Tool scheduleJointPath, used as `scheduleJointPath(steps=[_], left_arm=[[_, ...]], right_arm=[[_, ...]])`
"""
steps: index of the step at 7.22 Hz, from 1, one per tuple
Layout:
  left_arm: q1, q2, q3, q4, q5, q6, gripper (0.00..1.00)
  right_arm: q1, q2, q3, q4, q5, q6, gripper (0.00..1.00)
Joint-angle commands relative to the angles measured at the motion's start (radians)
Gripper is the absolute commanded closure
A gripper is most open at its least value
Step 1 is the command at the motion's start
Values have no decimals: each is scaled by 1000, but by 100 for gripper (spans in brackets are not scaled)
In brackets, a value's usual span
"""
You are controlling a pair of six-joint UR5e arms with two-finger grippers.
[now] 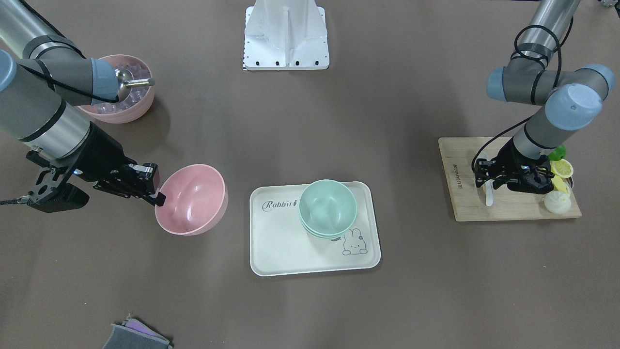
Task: Stack pink bowl on green and place spoon
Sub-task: 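Lift the pink bowl with the right gripper while the left grasps the spoon, then carry the pink bowl onto the green bowl while the left lifts the spoon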
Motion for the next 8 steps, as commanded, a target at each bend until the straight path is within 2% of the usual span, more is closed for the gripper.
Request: scheduleJointPath(steps=[1, 4, 5, 7, 8], left_arm=[[0, -5, 4, 1, 1, -5, 100], [0, -5, -5, 5, -20, -2, 100], [-12, -4, -39, 23, -80, -2, 100], [-78, -25, -140, 146, -85, -2, 100], [-127, -77, -171, 228, -97, -2, 100]], right_arm=[[0, 0, 0, -1, 0, 0, 100], [-3, 0, 6, -1, 0, 0, 100], [-3, 1, 17, -1, 0, 11, 100], [-22, 1, 36, 1, 0, 38, 100], [-54, 27, 37, -1, -29, 44, 100]])
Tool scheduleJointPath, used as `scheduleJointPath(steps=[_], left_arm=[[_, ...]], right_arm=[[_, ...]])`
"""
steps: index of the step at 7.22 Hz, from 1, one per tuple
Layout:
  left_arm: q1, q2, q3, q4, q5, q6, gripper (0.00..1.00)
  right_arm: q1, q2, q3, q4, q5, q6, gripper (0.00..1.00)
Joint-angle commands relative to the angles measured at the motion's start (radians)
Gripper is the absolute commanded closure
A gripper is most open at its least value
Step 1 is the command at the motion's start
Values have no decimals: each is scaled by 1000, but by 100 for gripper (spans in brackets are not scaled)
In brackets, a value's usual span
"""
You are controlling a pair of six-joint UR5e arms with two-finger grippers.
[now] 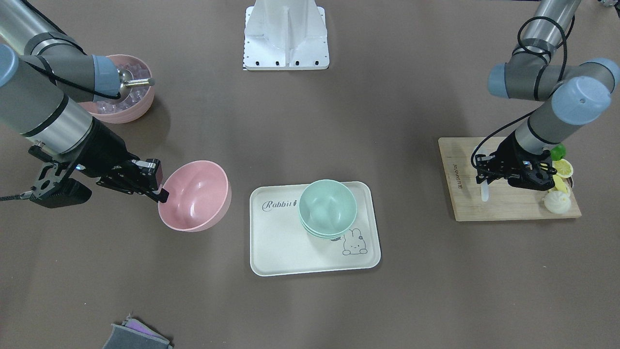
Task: Stack pink bowl on green and place spoon
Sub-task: 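Carry the pink bowl onto the green bowl while the left lifts the spoon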
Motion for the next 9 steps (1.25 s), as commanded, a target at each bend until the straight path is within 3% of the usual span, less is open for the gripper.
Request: scheduleJointPath(steps=[1, 3, 4, 5, 7, 9], left_arm=[[-87, -74, -61, 129, -68, -1, 100], [-112, -95, -61, 131, -105, -33, 100], [-114, -111, -61, 130, -107, -60, 100], [-114, -118, -60, 130, -105, -61, 100], [-114, -124, -57, 130, -105, -61, 100], [-114, -125, -57, 130, -105, -61, 100]], right_arm=[[-96, 61, 1, -1, -130, 86, 100], [-228, 141, -12, -1, -327, 223, 100], [-279, 182, -64, 15, -399, 237, 100], [-320, 208, -144, 106, -482, 283, 100], [-341, 244, -244, 159, -513, 296, 100], [-350, 245, -243, 159, -513, 302, 100]])
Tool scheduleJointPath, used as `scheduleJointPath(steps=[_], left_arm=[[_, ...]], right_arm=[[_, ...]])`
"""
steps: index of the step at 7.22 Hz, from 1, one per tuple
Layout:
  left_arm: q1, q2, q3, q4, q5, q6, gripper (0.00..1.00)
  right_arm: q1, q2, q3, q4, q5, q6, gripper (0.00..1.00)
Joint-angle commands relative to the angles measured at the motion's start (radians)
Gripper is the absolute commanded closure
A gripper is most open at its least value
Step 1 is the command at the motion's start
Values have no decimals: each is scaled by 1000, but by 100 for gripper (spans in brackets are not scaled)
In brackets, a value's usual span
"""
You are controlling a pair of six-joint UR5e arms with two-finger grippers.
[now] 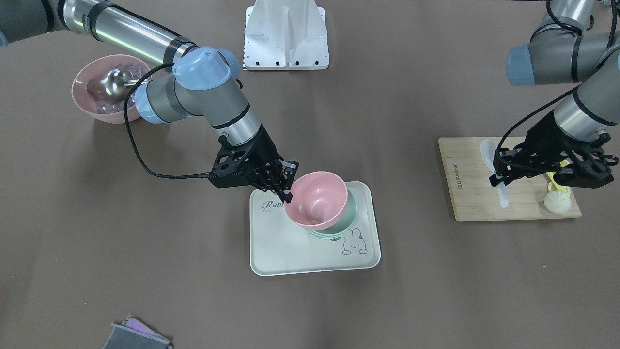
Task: Stack pink bowl on green and place spoon
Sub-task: 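Carry the pink bowl onto the green bowl while the left lifts the spoon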
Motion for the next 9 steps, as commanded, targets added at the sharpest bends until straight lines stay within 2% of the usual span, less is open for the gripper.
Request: scheduleJointPath(steps=[1, 7, 8, 9], left_arm=[[0, -1, 0, 0, -2, 0, 100], [0, 0, 2, -2, -2, 2, 100], [0, 1, 3, -2, -2, 0, 100], [0, 1, 5, -3, -2, 2, 100]], right_arm=[[-8, 4, 3, 2, -1, 21, 100], [-34, 7, 18, -4, -3, 66, 100], [-34, 5, 18, -6, -3, 61, 92], [-34, 4, 17, -6, -1, 55, 57]])
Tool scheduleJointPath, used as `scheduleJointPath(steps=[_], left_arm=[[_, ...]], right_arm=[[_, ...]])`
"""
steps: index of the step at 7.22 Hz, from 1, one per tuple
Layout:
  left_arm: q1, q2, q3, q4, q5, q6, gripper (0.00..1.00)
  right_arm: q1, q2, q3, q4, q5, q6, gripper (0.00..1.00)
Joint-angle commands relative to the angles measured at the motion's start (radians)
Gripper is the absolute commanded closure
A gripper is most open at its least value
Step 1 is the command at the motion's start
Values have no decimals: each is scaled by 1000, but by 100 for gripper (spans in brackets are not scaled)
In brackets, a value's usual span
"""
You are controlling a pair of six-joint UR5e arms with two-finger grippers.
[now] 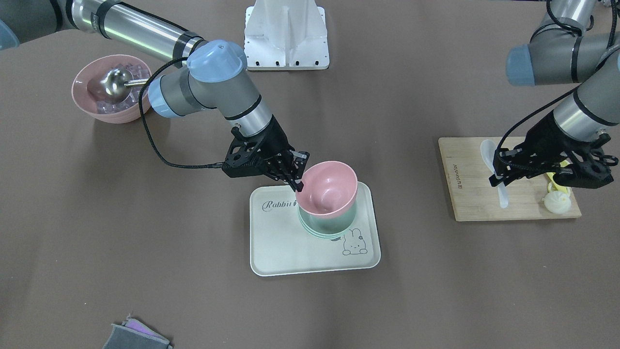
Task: Stack pink bowl on green and place spoon
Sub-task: 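Carry the pink bowl onto the green bowl while the left lifts the spoon, then open the right gripper while the left drops the spoon into the pink bowl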
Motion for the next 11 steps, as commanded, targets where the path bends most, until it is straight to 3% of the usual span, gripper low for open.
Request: scheduleJointPath(steps=[1, 3, 5, 7, 8, 10, 11], left_arm=[[0, 0, 1, -1, 0, 1, 100], [0, 0, 0, -3, 0, -2, 100], [11, -55, -3, -12, -2, -126, 100], [99, -157, 6, -77, 6, -328, 100], [148, -217, 56, -160, 18, -435, 100], [280, -353, 237, -371, 255, -609, 100], [320, -421, 321, -409, 335, -642, 100]], right_arm=[[0, -1, -4, -2, -5, -10, 1], [0, -6, -6, -2, -10, -10, 0], [23, -6, 14, -5, 6, -7, 0], [88, -18, 32, -25, 132, -30, 0], [125, -53, 86, -84, 195, -107, 0], [209, -147, 158, -134, 316, -249, 0], [240, -178, 161, -132, 352, -296, 0]])
